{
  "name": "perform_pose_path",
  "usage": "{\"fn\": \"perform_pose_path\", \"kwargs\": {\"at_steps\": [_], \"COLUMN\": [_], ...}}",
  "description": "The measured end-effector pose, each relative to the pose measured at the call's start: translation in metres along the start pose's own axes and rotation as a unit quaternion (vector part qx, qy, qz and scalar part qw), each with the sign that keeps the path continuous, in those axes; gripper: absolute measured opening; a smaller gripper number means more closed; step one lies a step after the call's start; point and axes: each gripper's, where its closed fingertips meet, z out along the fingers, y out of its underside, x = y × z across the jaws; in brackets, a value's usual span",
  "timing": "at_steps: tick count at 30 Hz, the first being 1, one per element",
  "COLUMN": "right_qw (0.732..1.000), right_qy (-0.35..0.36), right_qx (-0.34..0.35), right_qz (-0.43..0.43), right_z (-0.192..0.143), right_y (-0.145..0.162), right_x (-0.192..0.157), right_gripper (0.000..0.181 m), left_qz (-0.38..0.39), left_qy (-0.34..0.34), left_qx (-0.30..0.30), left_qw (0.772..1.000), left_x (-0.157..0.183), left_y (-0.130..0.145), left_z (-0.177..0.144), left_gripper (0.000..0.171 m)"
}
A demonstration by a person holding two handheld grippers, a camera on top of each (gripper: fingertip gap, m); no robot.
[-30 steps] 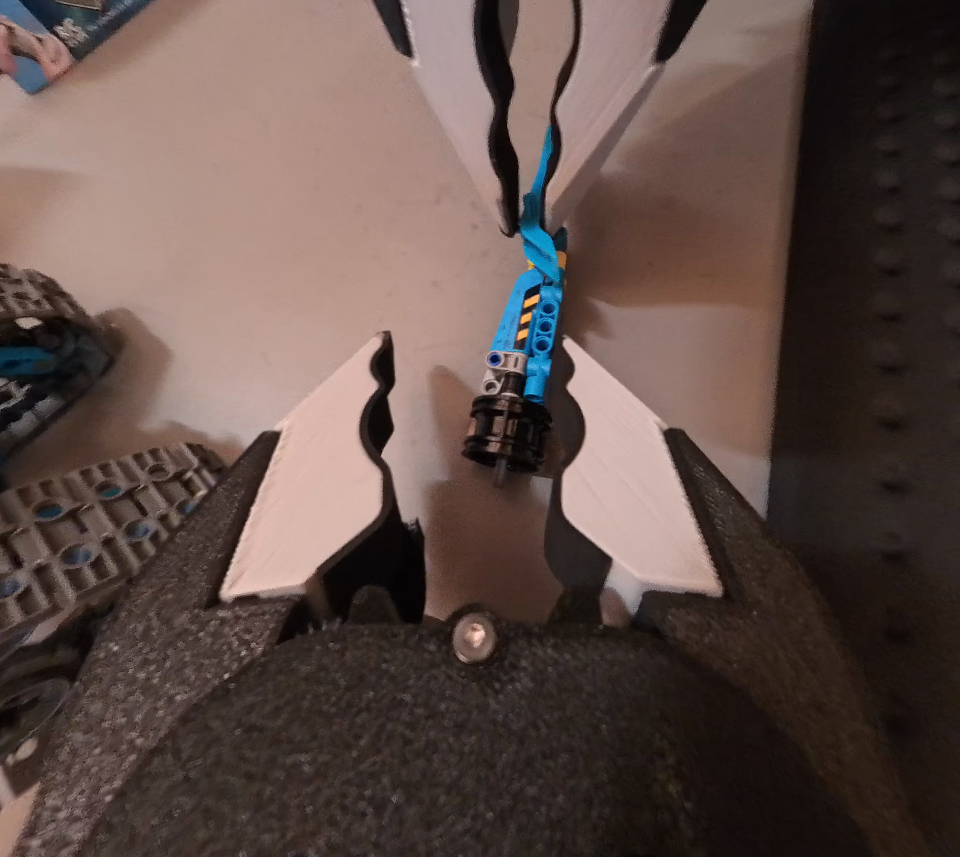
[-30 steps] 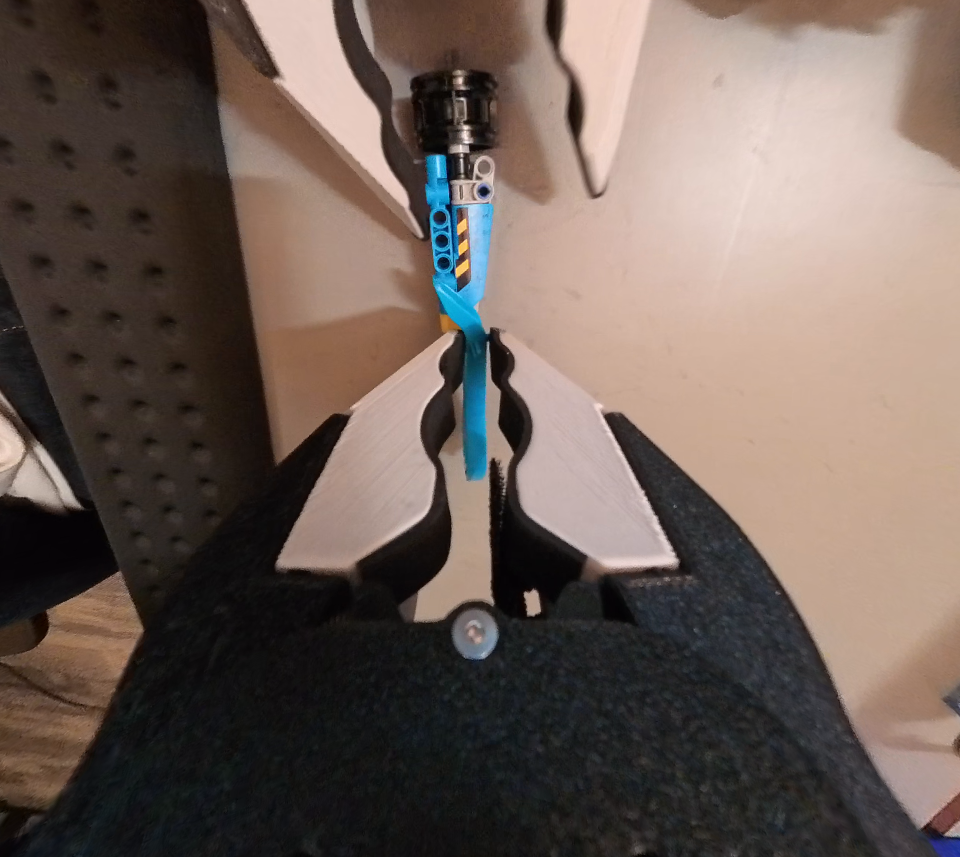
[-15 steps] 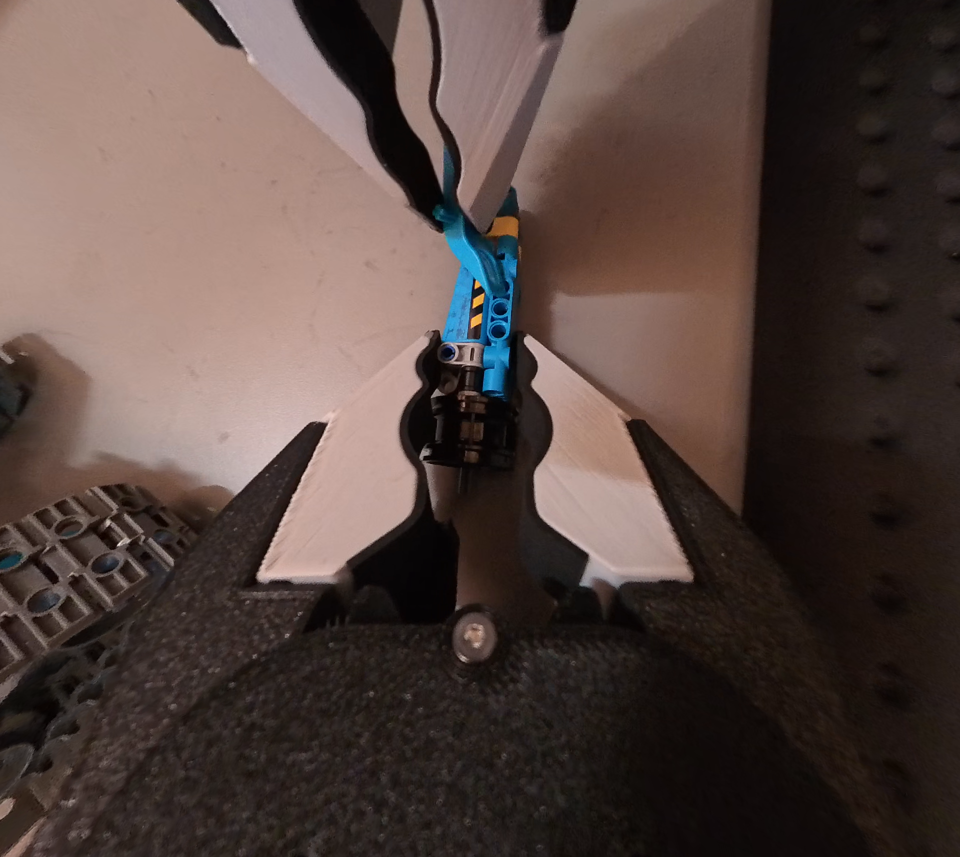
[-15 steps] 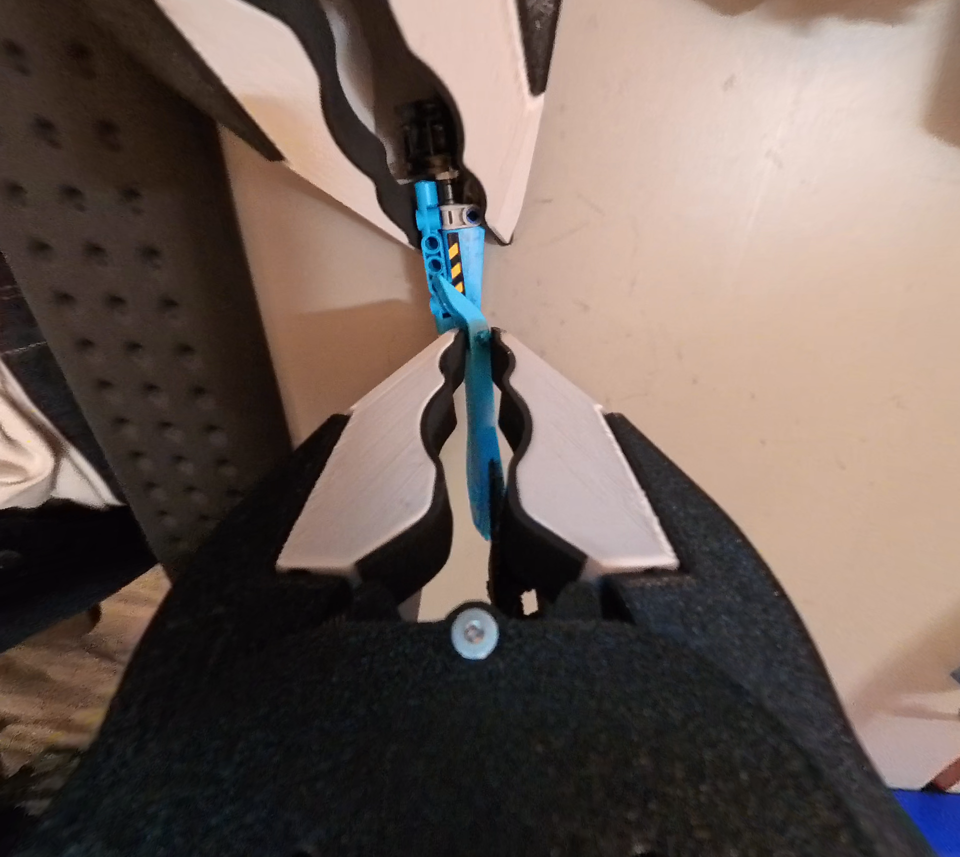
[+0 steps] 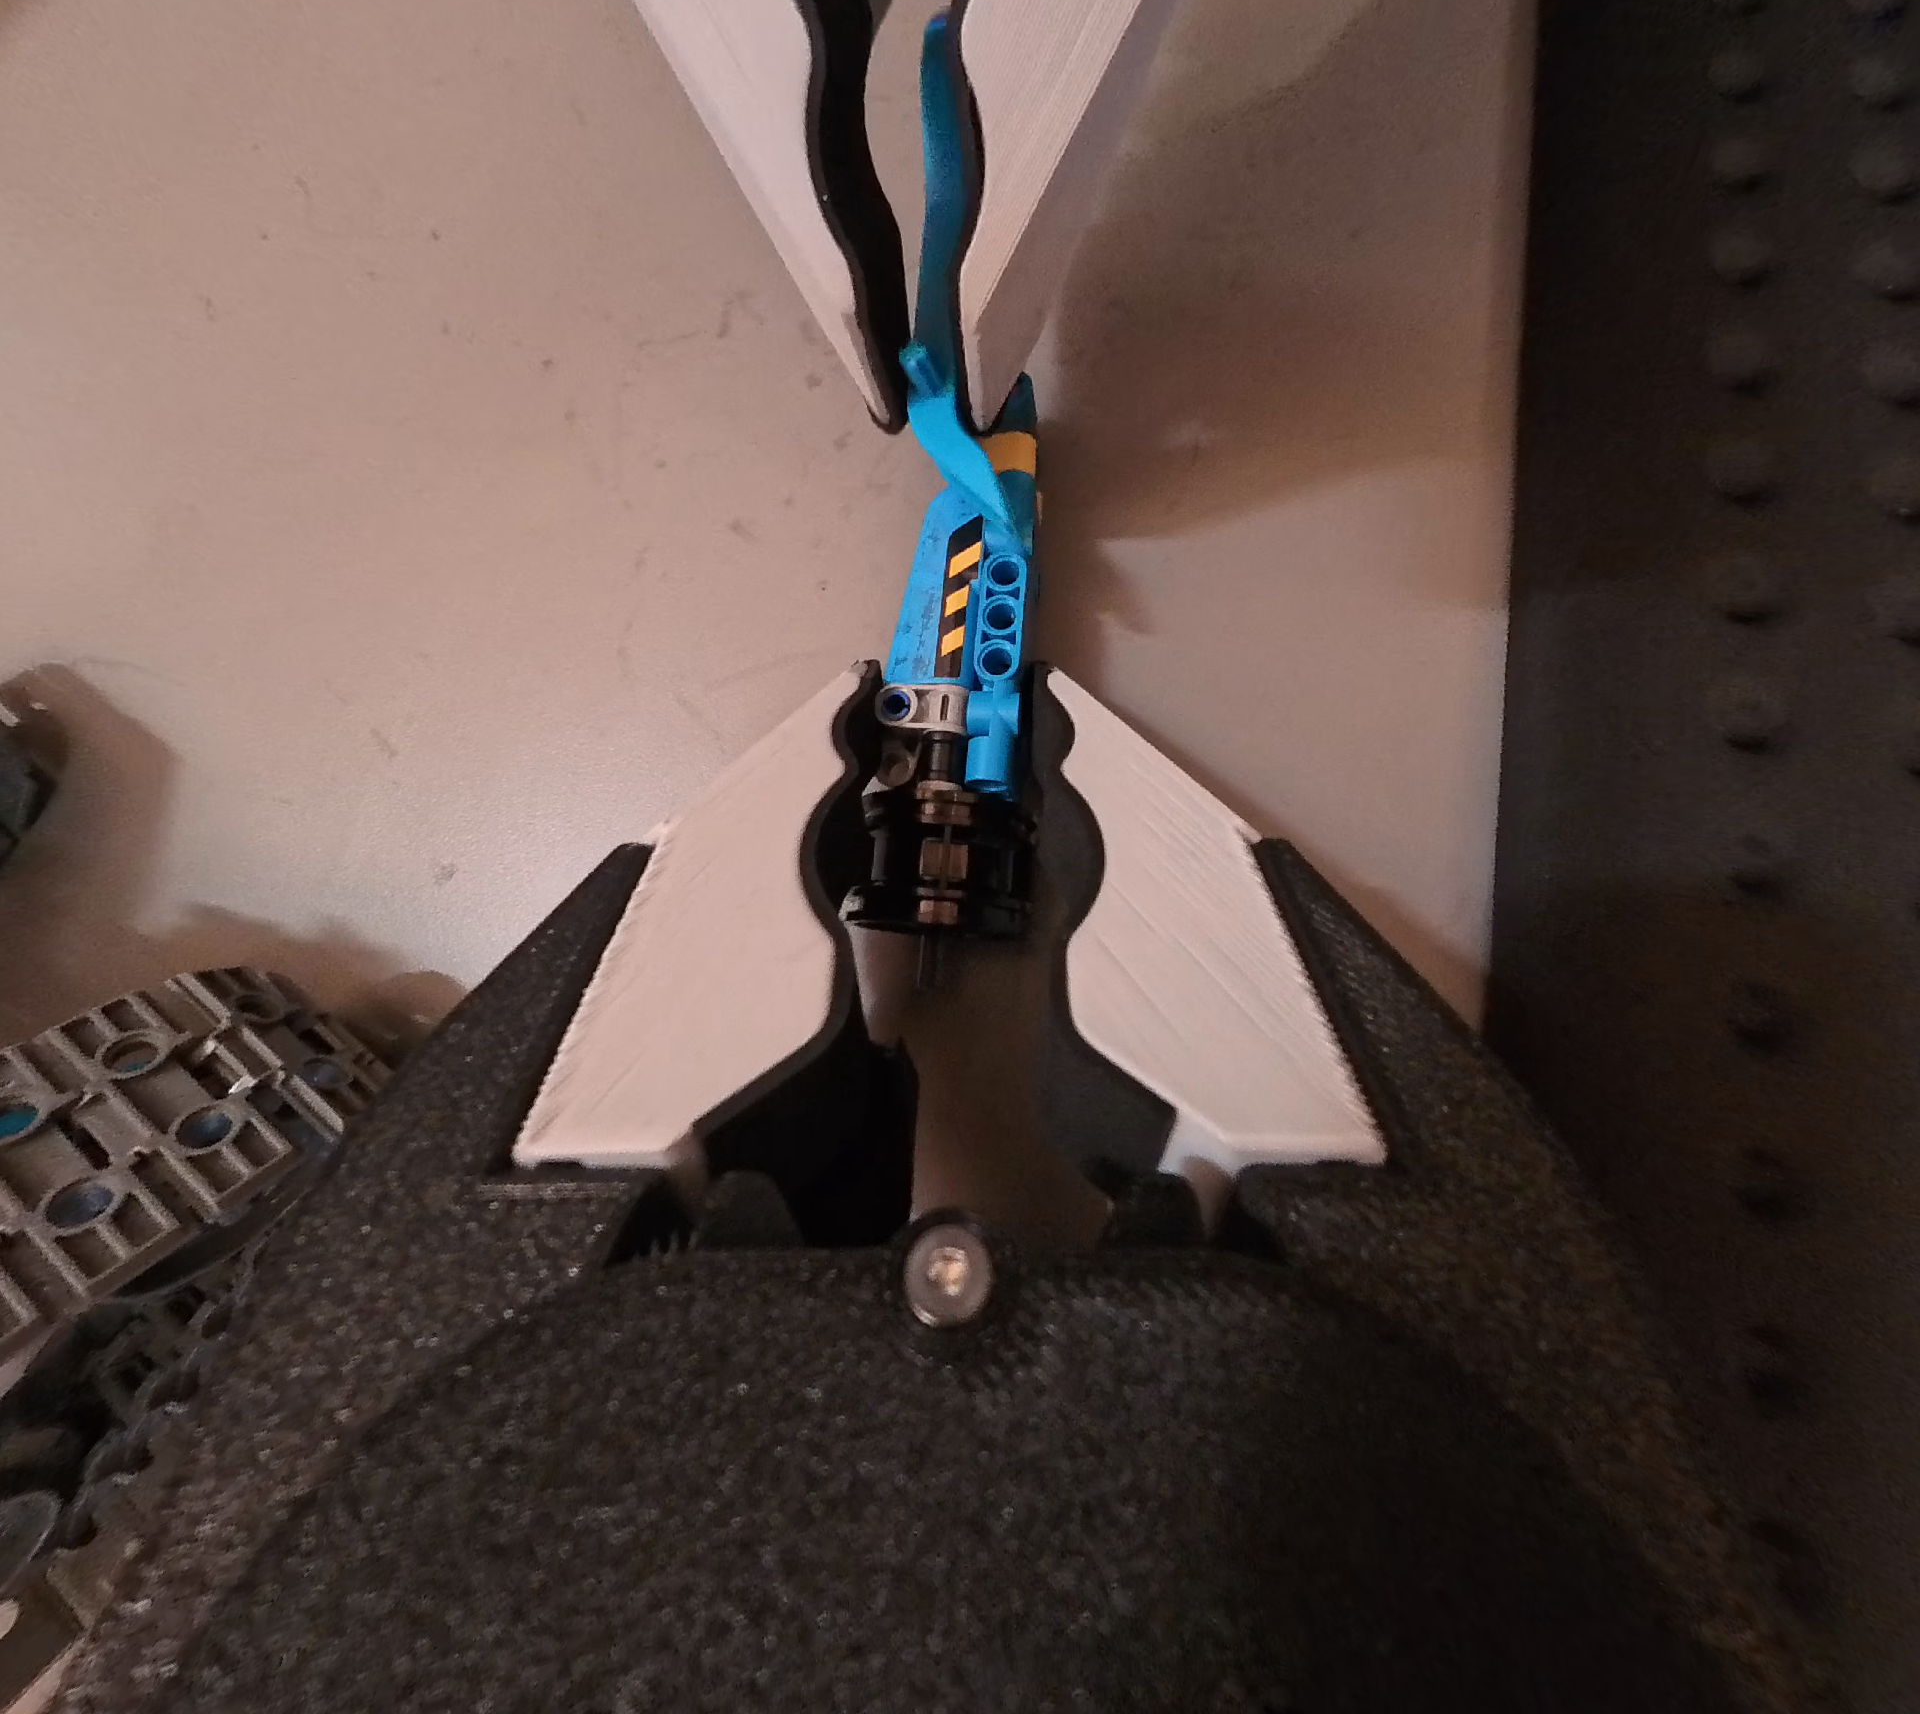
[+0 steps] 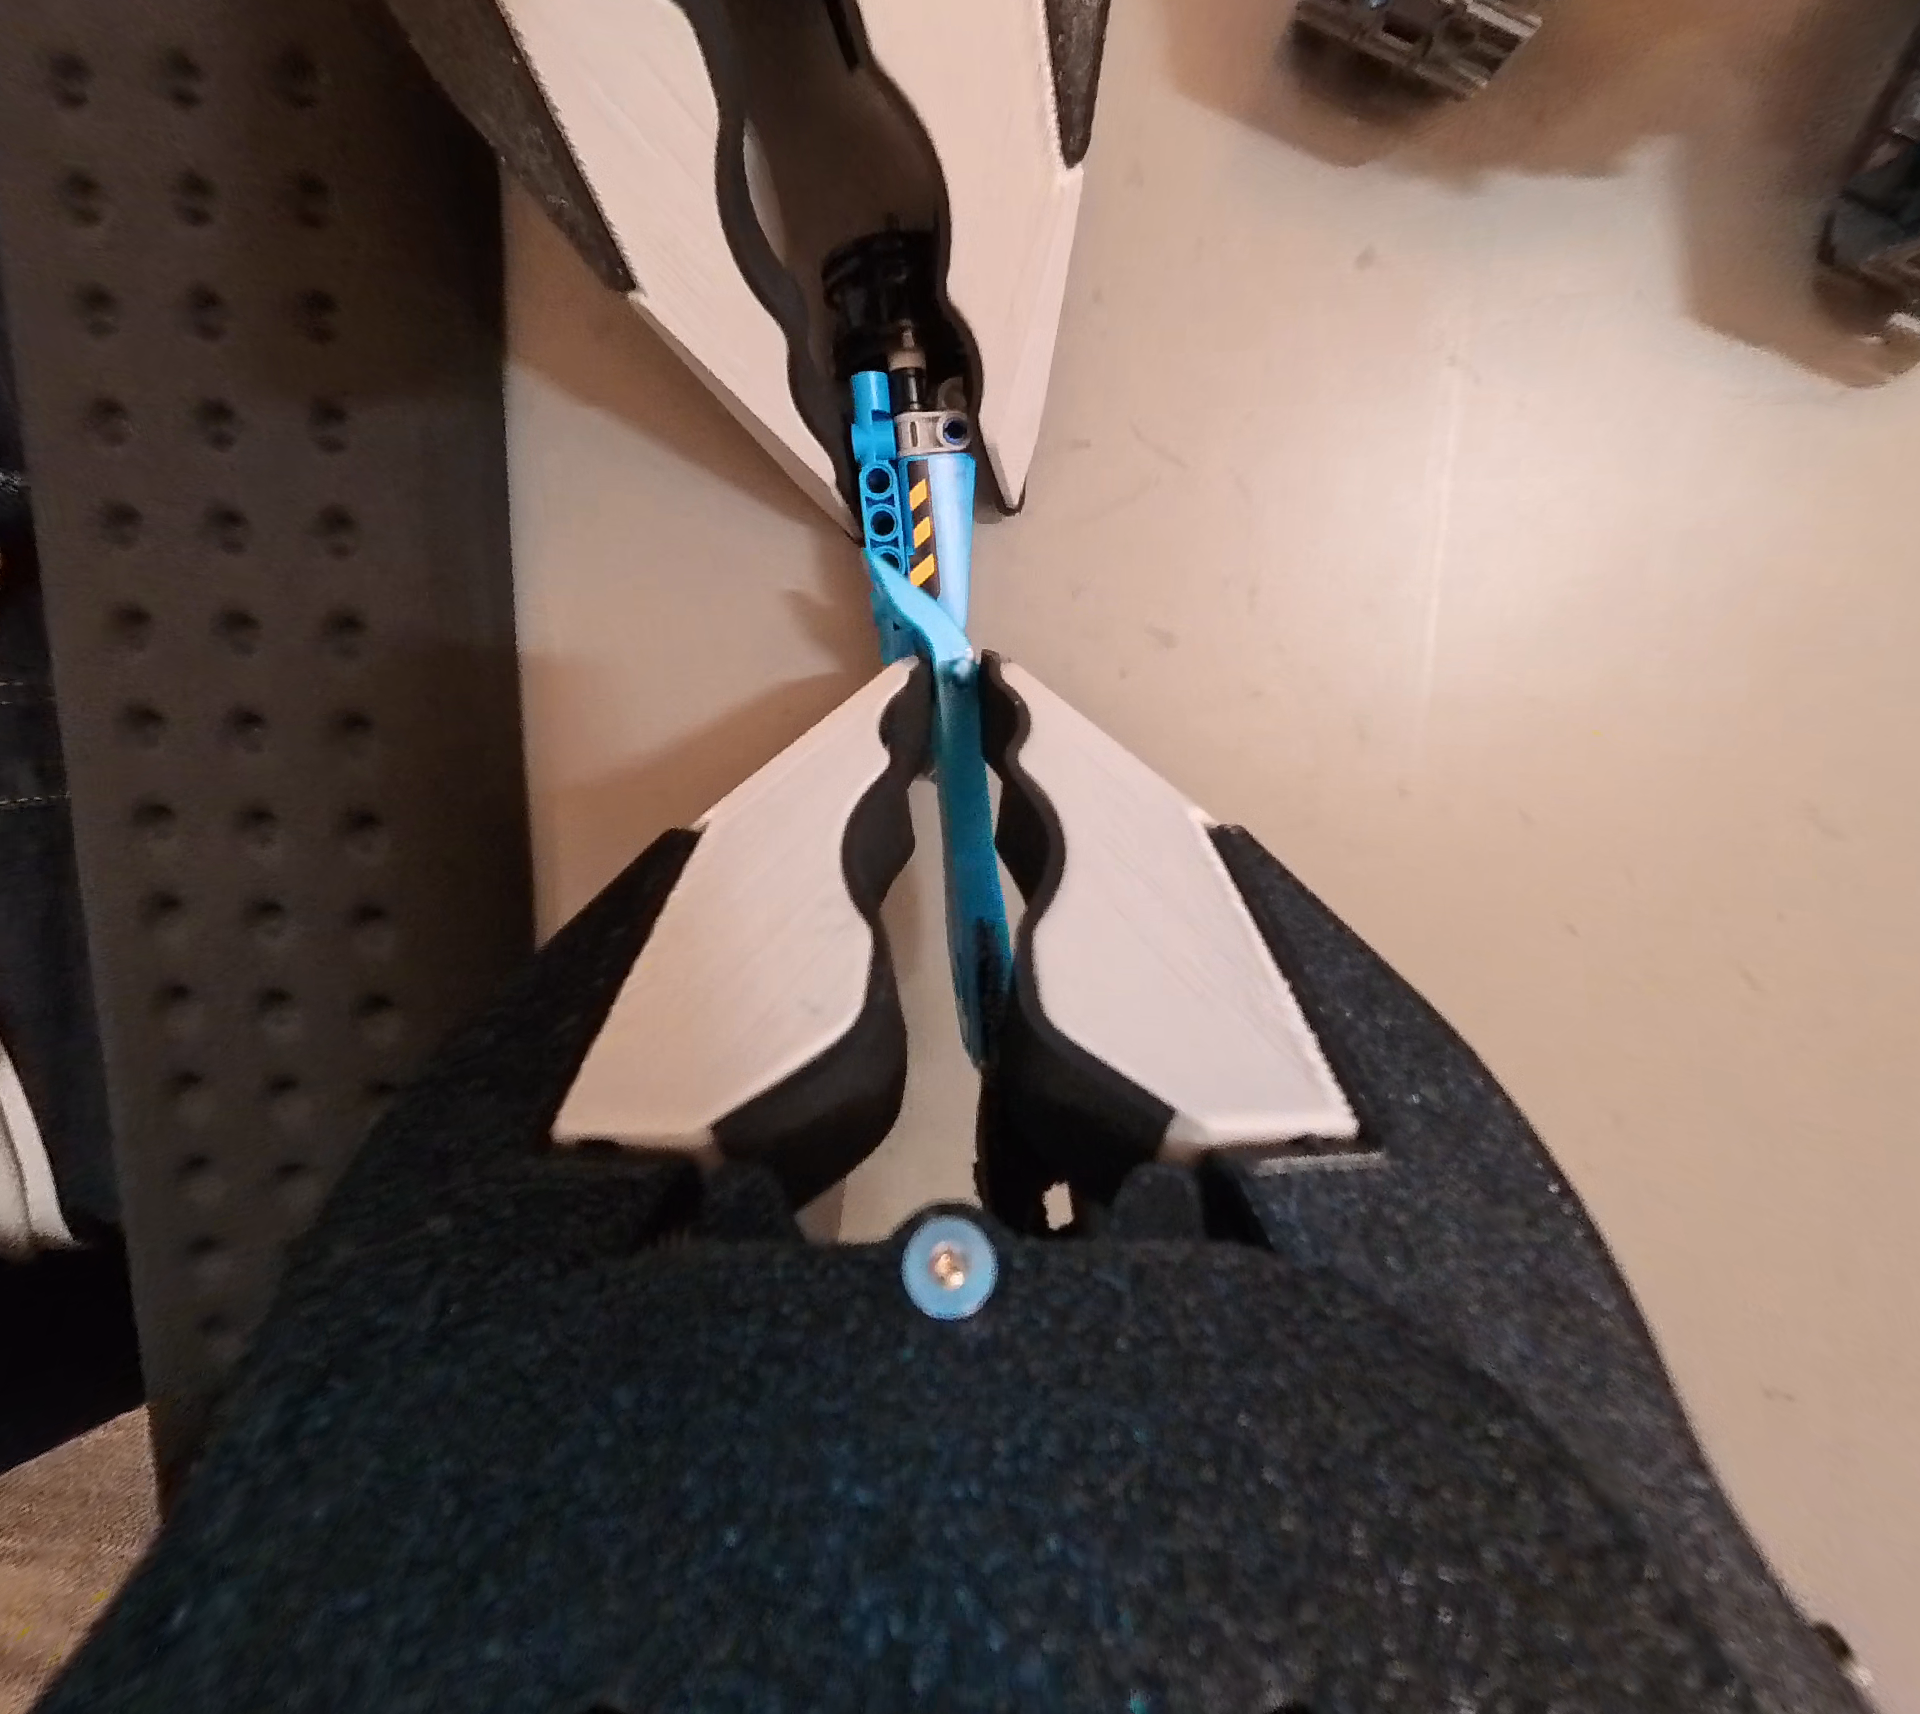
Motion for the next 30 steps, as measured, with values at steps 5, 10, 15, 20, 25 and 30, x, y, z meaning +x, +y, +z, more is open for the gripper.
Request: {"fn": "perform_pose_path", "kwargs": {"at_steps": [5,10,15,20,25,30], "right_qw": [1.0,0.999,0.999,0.999,1.0,0.999], "right_qy": [-0.004,-0.003,-0.011,-0.01,0.002,-0.024], "right_qx": [0.013,0.036,0.037,0.042,0.014,-0.044], "right_qz": [-0.008,0.0,0.002,0.025,-0.001,-0.017], "right_z": [0.0,-0.001,0.001,-0.002,-0.002,0.012], "right_y": [0.001,0.002,0.0,0.006,0.006,0.019], "right_x": [0.0,0.0,-0.001,0.0,0.001,-0.01], "right_gripper": [0.007,0.007,0.007,0.008,0.009,0.021], "left_qz": [0.0,0.0,0.001,0.0,0.003,0.005], "left_qy": [0.001,0.001,0.0,0.002,-0.002,-0.004], "left_qx": [0.0,0.0,0.0,0.0,0.0,0.0], "left_qw": [1.0,1.0,1.0,1.0,1.0,1.0], "left_x": [0.0,0.0,0.0,0.001,0.0,0.0], "left_y": [0.0,0.0,0.0,0.0,0.0,0.0], "left_z": [0.0,0.0,0.0,0.0,0.0,0.0], "left_gripper": [0.026,0.026,0.026,0.027,0.026,0.026]}}
